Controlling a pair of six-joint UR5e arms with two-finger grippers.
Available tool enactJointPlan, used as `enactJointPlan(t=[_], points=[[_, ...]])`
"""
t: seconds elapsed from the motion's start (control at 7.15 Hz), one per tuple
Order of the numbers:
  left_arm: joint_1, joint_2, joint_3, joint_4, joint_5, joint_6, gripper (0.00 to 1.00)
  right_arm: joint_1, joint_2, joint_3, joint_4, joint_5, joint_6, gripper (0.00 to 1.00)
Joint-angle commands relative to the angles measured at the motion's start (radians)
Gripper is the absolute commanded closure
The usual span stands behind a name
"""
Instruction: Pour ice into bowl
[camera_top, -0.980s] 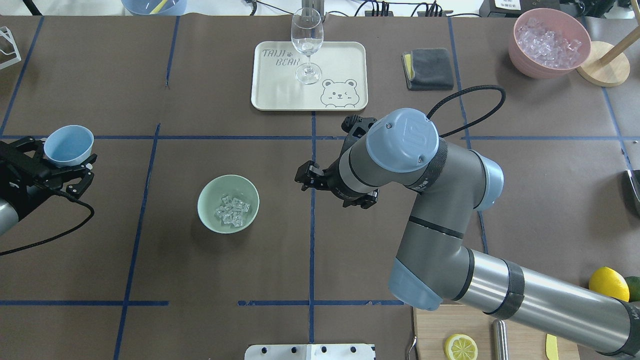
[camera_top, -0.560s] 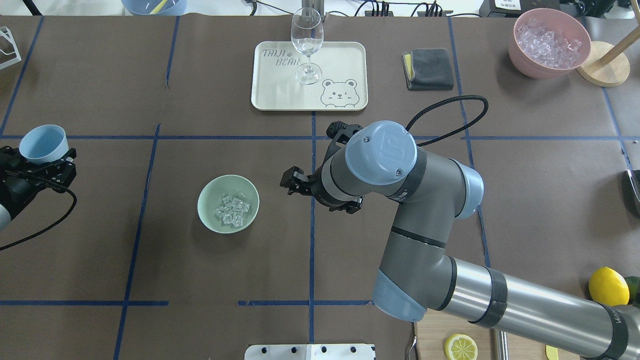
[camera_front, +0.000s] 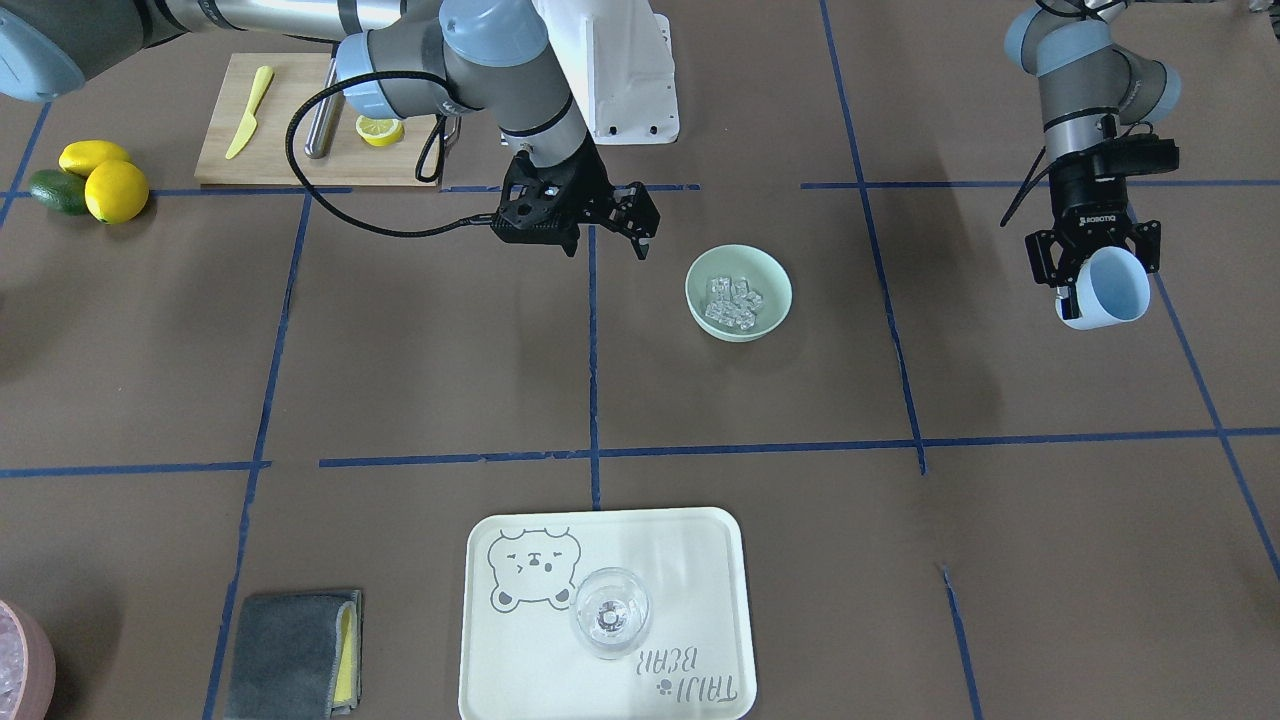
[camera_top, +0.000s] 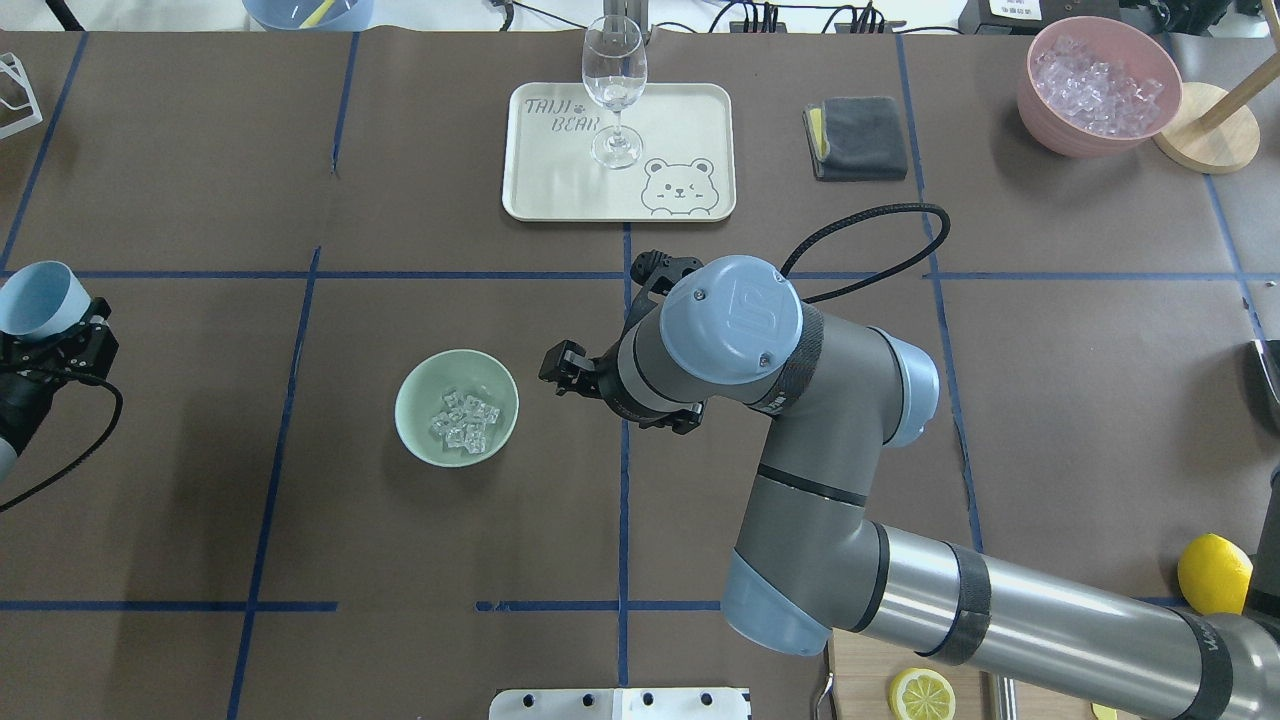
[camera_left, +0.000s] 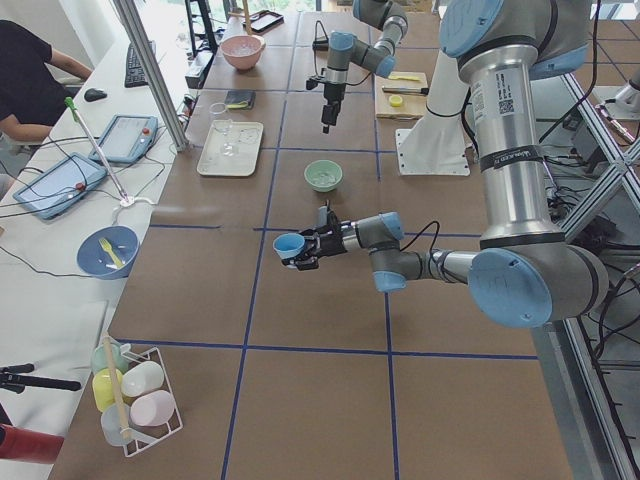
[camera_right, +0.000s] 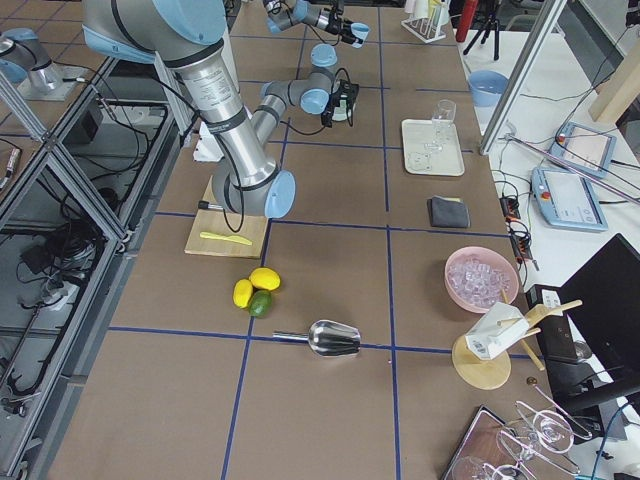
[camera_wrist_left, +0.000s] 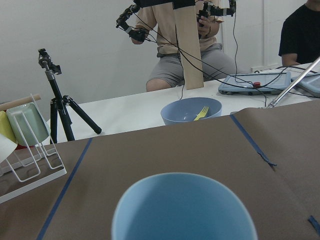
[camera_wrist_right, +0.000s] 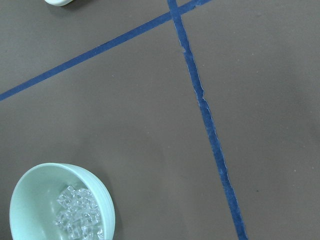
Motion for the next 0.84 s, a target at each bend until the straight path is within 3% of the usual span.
enactJointPlan(t=[0.0,0.7], points=[[0.099,-0.03,0.032,-0.005,0.048,-0.123,1.0,-0.001,0.001,-0.001,0.0,0.0,0.001,0.0],[0.12,-0.07,0.161,-0.007,0.117,-0.123,1.0,-0.001,0.002,0.001,0.0,0.0,0.0,0.0]])
